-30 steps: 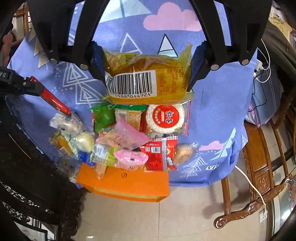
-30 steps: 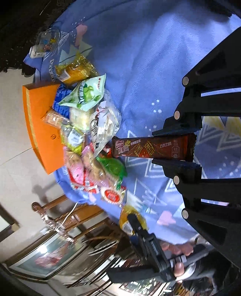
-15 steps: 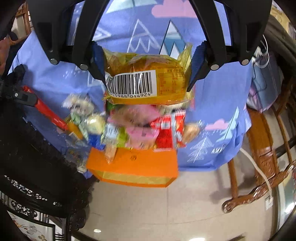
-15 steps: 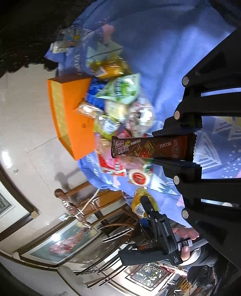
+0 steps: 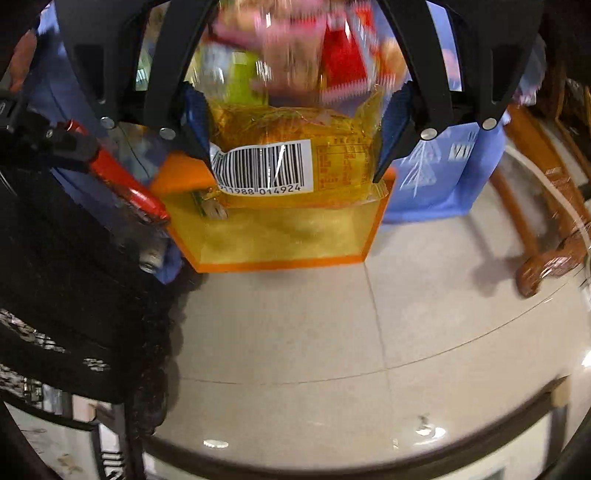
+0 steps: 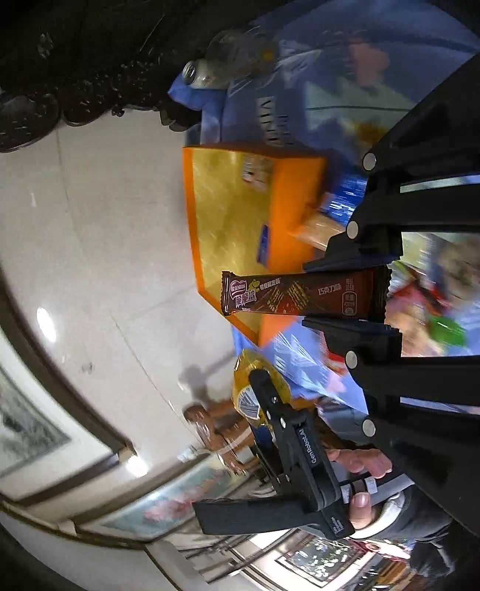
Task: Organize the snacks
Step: 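Carry the bread bag and chocolate bar into the orange box and release both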
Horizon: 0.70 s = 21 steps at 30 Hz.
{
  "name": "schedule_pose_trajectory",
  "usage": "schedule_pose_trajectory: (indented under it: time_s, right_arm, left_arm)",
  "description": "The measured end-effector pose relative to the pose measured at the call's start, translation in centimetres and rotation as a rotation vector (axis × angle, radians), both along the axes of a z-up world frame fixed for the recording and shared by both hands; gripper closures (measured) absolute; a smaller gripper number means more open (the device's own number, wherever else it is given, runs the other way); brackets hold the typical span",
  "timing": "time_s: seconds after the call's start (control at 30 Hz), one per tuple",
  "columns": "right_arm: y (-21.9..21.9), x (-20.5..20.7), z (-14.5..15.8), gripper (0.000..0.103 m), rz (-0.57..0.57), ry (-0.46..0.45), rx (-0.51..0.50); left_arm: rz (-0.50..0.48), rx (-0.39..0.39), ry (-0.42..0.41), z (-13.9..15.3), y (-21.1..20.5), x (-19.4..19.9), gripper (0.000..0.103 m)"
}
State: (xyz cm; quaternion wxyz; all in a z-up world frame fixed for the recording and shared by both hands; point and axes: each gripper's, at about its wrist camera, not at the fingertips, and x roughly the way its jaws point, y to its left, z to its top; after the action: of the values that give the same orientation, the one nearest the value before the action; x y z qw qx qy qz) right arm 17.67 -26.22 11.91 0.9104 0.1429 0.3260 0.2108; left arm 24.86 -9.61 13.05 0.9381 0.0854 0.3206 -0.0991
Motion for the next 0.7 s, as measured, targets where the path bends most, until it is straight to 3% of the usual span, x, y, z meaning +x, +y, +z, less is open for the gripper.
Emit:
schedule_pose_trajectory:
  time_s: [0.2, 0.23, 0.27, 0.3, 0.33, 0.47, 0.7]
  right_arm:
    - [-0.6, 9.7, -2.7, 0.079, -0.063, 0.068, -0.046]
    - [-0.6, 10.5, -3.1, 0.077, -0.081, 0.064, -0.051]
    - [-0.7, 11.7, -3.7, 0.074, -0.104, 0.056, -0.062]
    - [-0.7, 12.5, -4.4, 0.063, -0.117, 0.062, -0.078]
    - [-0.7, 13.0, -4.9, 0.058, -0.135, 0.073, -0.094]
    - [-0.9, 11.5, -5.0, 0.052, -0.149, 0.023, -0.106]
    - [-1.4, 5.2, -3.9, 0.035, -0.133, 0.008, -0.076]
  left_arm:
    - [0.022, 0.013, 0.09, -3.6, -2.1, 10.4, 0.029]
    - [0.044, 0.016, 0.101, -4.5, -2.4, 11.7, 0.026]
    - [0.072, 0.027, 0.115, -5.5, -2.5, 12.9, 0.014]
    - [0.119, 0.046, 0.14, -6.6, -2.5, 14.0, 0.007]
    - [0.139, 0.042, 0.157, -7.3, -2.2, 14.3, 0.006]
    - [0.119, 0.041, 0.18, -8.1, -1.7, 13.3, 0.006]
    - [0.058, 0.015, 0.123, -4.8, 0.7, 6.1, 0.006]
